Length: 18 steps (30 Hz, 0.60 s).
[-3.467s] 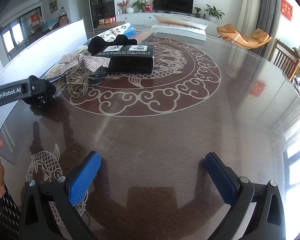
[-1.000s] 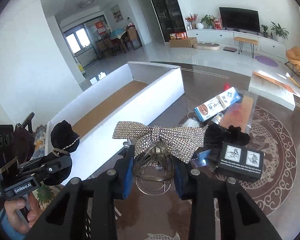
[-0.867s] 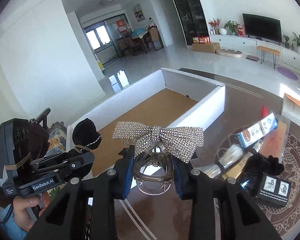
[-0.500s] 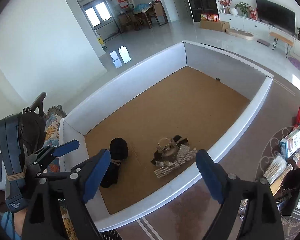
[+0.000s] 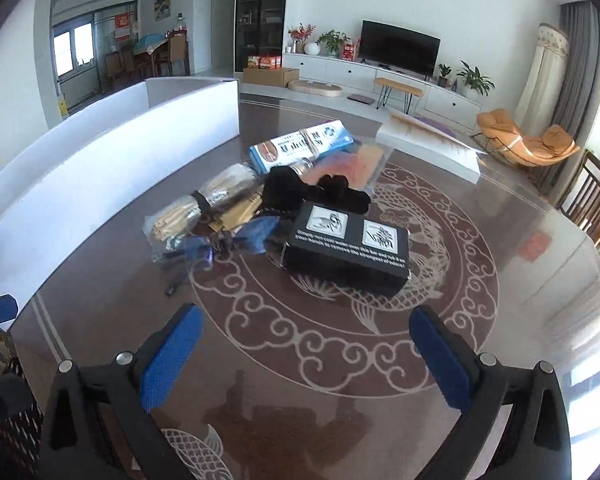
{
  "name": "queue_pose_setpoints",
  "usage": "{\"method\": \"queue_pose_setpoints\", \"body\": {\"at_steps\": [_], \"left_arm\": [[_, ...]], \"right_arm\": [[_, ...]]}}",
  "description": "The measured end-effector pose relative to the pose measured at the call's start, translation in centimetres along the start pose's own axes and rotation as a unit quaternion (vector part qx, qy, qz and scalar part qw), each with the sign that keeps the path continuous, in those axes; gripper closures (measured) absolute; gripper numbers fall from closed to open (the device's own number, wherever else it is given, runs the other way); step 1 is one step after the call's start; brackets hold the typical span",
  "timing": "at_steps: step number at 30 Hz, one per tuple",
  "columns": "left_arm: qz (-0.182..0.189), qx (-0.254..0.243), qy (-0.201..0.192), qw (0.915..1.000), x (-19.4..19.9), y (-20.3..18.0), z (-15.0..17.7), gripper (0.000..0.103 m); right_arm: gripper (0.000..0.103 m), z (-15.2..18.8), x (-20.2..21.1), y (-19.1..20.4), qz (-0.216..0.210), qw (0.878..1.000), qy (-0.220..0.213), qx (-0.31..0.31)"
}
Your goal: Organize objects
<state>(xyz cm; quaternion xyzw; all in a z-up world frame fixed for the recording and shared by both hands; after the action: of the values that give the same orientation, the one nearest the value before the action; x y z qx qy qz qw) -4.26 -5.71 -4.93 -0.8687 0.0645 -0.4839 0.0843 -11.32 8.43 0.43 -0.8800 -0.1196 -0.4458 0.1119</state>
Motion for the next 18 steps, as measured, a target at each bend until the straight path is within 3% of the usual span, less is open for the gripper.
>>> {"method": "queue_pose_setpoints", "body": {"at_steps": [5, 10, 18], "left_arm": [[-0.054, -0.026, 0.021, 0.9980, -4.3, -0.9, 1.0, 0.003], [-0.096, -0.040, 0.016, 0.9945, -5.8, 0.2, -1.3, 0.003], [-0.097, -0.047, 0.018, 0.9940, -8.2, 0.8, -3.8, 0.000]], "right_arm": [[0.000, 4.7, -1.8, -4.1, 0.035, 0.998, 0.036, -0.038], [0.000, 5.7, -2.6, -5.1, 0.041, 0.997, 0.043, -0.058], [0.000, 5.6, -3.4, -5.8, 0.017, 0.994, 0.057, -0.087]]}}
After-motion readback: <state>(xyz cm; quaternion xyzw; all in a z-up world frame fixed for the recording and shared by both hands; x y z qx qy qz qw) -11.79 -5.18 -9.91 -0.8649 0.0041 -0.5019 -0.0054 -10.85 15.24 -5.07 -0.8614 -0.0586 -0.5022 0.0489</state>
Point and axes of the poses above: each gripper's, at about its wrist camera, not at the fingertips, and x roughly against the way its jaws point, y to its left, z to its underside, the point moved 7 cm from there along -x, roughly the way its jaws point, and after that the axes turned 6 degrees about y, right-handed, at the moved point
